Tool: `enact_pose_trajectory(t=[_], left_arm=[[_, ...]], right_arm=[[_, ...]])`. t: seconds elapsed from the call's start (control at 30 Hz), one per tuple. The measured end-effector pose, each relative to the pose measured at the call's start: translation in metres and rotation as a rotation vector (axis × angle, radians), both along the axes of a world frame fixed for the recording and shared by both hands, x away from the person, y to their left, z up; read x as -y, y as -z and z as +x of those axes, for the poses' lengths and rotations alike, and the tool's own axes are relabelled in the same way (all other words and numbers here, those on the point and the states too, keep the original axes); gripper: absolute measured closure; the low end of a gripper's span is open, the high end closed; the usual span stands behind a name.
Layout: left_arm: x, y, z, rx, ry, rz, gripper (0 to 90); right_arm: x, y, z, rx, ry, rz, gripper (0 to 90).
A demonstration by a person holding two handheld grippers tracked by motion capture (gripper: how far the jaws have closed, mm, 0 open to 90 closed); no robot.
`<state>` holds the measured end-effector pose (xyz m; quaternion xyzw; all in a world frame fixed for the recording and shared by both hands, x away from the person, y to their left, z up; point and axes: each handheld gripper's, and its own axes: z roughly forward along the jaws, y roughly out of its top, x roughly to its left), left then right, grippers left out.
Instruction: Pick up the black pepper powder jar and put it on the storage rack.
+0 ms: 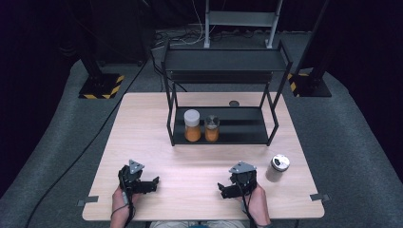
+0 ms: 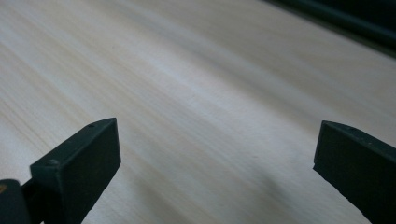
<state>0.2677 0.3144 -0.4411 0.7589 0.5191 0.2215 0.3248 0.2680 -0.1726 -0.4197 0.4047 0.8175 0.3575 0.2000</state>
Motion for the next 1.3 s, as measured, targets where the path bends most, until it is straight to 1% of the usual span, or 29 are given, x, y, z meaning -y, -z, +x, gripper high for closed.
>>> enact_pose_trajectory(t=[0.03, 0.1, 0.27, 0.33, 0.47, 0.53, 0.63, 0.7, 0.93, 1.03, 1.1, 1.17, 1.3], left_arm=[[0.000, 0.000, 0.000, 0.000, 0.000, 0.000, 0.4], [0.000, 0.000, 0.000, 0.000, 0.000, 0.000, 0.5], [0.000, 0.000, 0.000, 0.001, 0.001, 0.001, 0.6], [0.000, 0.000, 0.000, 0.001, 0.002, 0.001, 0.6], [0.001, 0.000, -0.001, 0.005, 0.002, 0.005, 0.7], [0.000, 0.000, -0.001, 0.003, 0.002, 0.003, 0.6], [0.000, 0.000, 0.000, 0.001, 0.002, 0.000, 0.6], [0.000, 0.000, 0.000, 0.001, 0.002, 0.000, 0.5], [0.000, 0.000, 0.000, 0.000, 0.001, 0.000, 0.5], [0.000, 0.000, 0.000, 0.000, 0.001, 0.000, 0.5], [0.000, 0.000, 0.000, 0.000, 0.001, 0.000, 0.5], [0.000, 0.000, 0.000, 0.000, 0.001, 0.000, 0.5], [0.000, 0.000, 0.001, 0.000, -0.003, 0.000, 0.5]], right_arm=[[0.002, -0.003, -0.003, 0.016, 0.009, 0.002, 0.0], [0.008, -0.010, -0.007, 0.035, 0.016, 0.012, 0.0], [0.016, -0.028, -0.018, 0.083, 0.035, -0.005, 0.0], [0.019, -0.035, -0.023, 0.106, 0.053, -0.017, 0.0], [0.030, -0.045, -0.032, 0.149, 0.090, -0.012, 0.0], [0.039, -0.049, -0.037, 0.167, 0.102, 0.000, 0.0], [0.049, -0.055, -0.044, 0.191, 0.133, 0.006, 0.0], [0.056, -0.057, -0.048, 0.206, 0.165, 0.005, 0.0], [0.079, -0.058, -0.058, 0.216, 0.263, 0.001, 0.0], [0.086, -0.055, -0.061, 0.215, 0.307, -0.013, 0.0], [0.092, -0.052, -0.060, 0.203, 0.341, -0.007, 0.0], [0.097, -0.048, -0.057, 0.178, 0.356, -0.009, 0.0], [0.103, -0.035, -0.049, 0.136, 0.360, -0.003, 0.0]])
